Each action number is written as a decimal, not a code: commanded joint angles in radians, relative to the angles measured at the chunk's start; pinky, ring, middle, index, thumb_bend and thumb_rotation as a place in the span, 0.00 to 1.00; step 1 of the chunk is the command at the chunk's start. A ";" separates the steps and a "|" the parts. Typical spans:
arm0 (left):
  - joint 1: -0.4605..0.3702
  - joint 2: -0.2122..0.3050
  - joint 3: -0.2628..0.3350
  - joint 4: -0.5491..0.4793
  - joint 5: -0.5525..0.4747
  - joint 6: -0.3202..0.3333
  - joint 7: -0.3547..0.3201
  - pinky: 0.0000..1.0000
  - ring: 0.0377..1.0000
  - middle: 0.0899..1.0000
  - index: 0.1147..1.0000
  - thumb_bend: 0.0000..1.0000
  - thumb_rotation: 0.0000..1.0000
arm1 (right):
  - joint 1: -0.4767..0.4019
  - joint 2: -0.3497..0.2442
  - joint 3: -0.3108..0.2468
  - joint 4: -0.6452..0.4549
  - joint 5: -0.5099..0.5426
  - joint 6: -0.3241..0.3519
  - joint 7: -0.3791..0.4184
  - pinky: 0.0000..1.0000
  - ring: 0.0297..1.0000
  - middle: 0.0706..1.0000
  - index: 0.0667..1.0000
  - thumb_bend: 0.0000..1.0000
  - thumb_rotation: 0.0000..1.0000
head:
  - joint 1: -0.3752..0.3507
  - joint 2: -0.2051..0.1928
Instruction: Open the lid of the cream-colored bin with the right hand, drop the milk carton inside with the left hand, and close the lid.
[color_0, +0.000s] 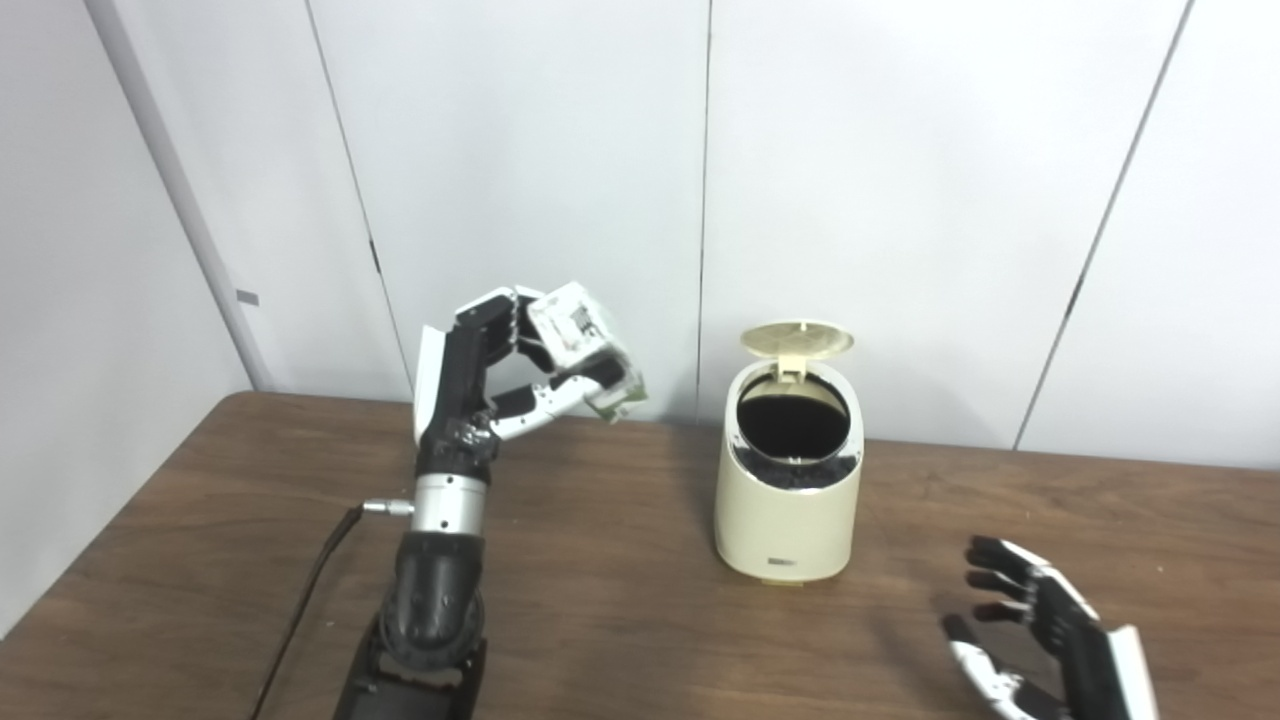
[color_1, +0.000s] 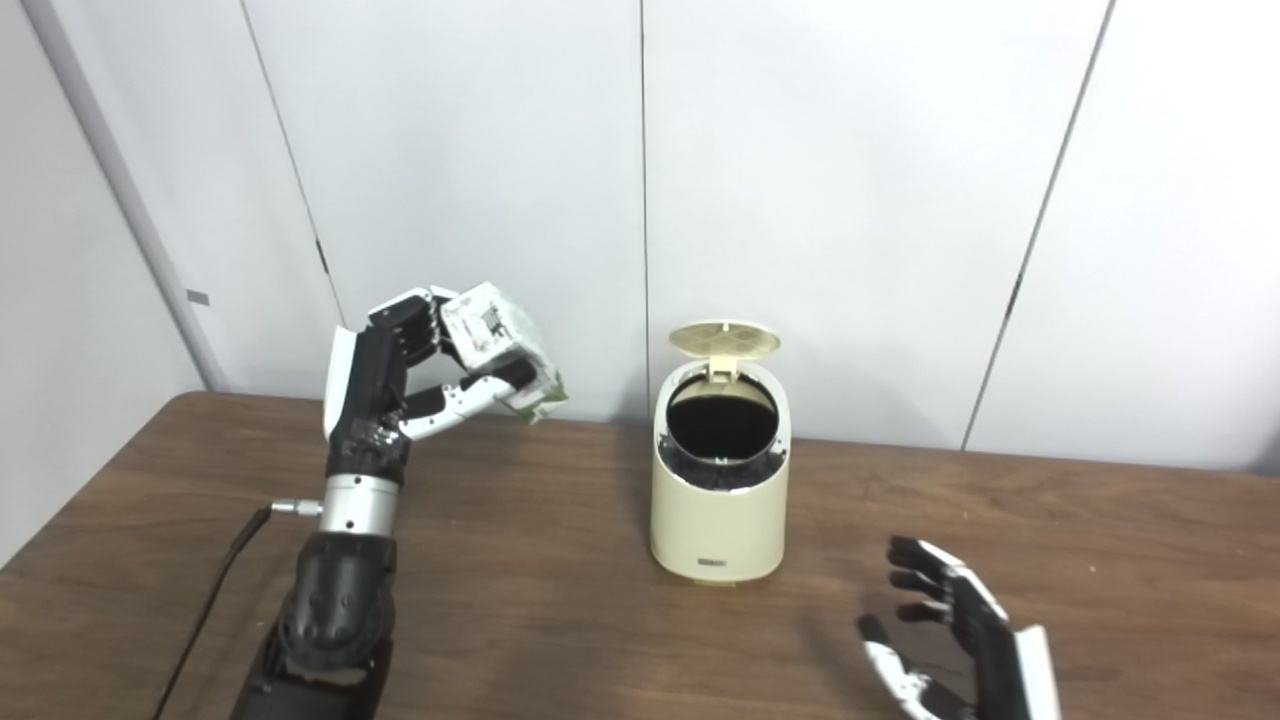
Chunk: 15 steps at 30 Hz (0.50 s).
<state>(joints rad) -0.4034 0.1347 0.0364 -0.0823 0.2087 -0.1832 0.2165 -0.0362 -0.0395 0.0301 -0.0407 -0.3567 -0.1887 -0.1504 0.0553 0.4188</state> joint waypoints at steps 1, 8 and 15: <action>-0.033 -0.005 -0.006 -0.062 0.025 -0.073 0.001 0.36 0.42 0.43 0.43 0.50 0.00 | 0.021 0.025 0.022 0.006 -0.055 0.028 -0.020 0.62 0.73 0.75 0.75 0.22 0.00 | -0.004 0.001; -0.007 -0.069 -0.039 -0.147 0.077 -0.092 0.001 0.62 0.45 0.43 0.42 0.50 0.00 | 0.007 0.043 0.037 0.025 -0.088 0.055 -0.053 0.65 0.75 0.76 0.76 0.24 0.13 | -0.033 0.004; -0.001 -0.117 -0.072 -0.161 0.100 -0.123 -0.013 0.70 0.45 0.42 0.43 0.50 0.00 | -0.008 0.050 0.051 0.042 -0.091 0.064 -0.066 0.60 0.72 0.74 0.76 0.25 0.19 | -0.059 -0.002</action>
<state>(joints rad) -0.3678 0.0198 -0.0366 -0.2154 0.3071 -0.2574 0.1977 -0.0487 -0.0117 0.0681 -0.0308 -0.4399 -0.1096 -0.2006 -0.0030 0.4157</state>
